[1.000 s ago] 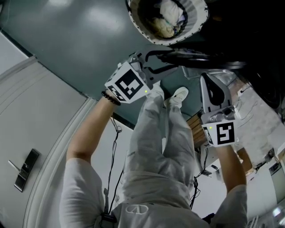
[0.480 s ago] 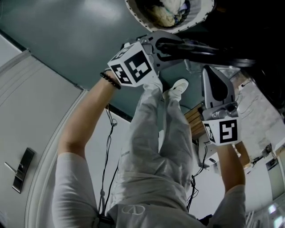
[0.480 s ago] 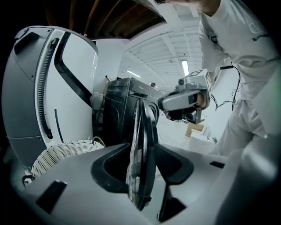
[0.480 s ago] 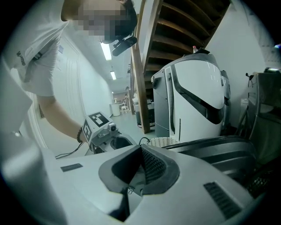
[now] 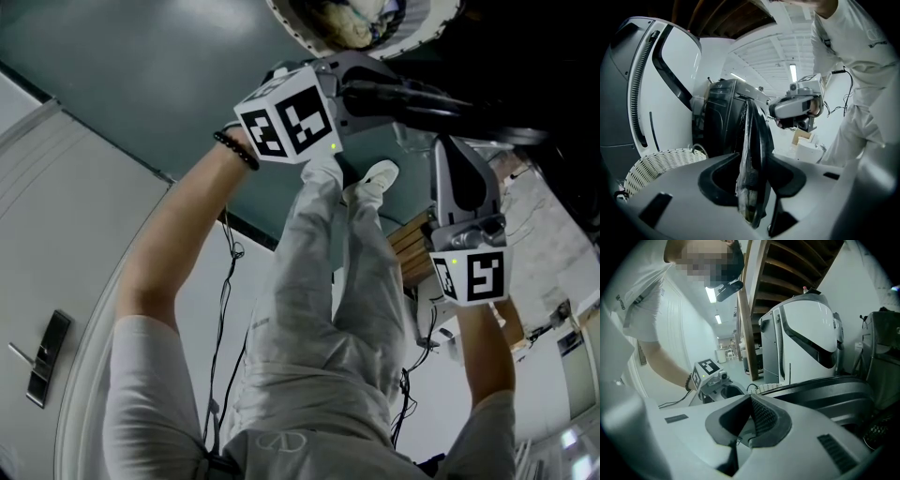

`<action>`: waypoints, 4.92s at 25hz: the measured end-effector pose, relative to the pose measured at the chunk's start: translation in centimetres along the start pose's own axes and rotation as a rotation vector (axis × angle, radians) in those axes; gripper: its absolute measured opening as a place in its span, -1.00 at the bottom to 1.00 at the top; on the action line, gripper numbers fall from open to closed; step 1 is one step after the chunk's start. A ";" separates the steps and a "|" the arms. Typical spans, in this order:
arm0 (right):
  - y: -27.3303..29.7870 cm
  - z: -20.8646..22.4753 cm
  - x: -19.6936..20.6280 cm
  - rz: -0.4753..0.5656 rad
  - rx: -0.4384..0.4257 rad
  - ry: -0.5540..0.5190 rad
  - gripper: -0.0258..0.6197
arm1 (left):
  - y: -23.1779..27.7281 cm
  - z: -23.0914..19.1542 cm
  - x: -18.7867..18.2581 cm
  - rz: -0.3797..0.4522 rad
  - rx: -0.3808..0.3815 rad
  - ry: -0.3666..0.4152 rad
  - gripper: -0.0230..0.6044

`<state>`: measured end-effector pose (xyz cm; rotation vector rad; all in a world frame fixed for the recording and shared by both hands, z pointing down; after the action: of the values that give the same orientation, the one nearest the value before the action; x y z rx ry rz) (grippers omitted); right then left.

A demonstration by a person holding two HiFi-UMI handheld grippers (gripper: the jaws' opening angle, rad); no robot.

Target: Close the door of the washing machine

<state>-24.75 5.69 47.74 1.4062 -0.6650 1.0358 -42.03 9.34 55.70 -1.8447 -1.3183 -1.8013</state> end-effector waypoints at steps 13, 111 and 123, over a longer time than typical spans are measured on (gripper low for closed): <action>-0.2 -0.4 0.5 0.000 0.016 0.012 -0.89 | 0.1 0.4 -0.2 -0.009 0.038 0.024 -0.60; -34.0 -1.1 31.2 -0.115 0.392 0.159 -0.50 | 32.4 32.9 -8.5 -0.267 -0.431 -0.740 -0.40; -34.2 1.8 32.8 -0.148 0.422 0.063 -0.42 | 35.6 33.0 -9.8 -0.270 -0.372 -0.809 -0.35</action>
<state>20.00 14.38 60.87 1.7488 -0.2979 1.1384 7.51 8.77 54.46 -2.9219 -1.6072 -1.5283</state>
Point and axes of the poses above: the fingertips, and each gripper's own axes: y forward along the fingers, z to its right, x out of its underside, the point moved 9 cm from there along -y, backward along the fingers, and after that the axes turned 2 degrees about -y, right-handed, at the moved point
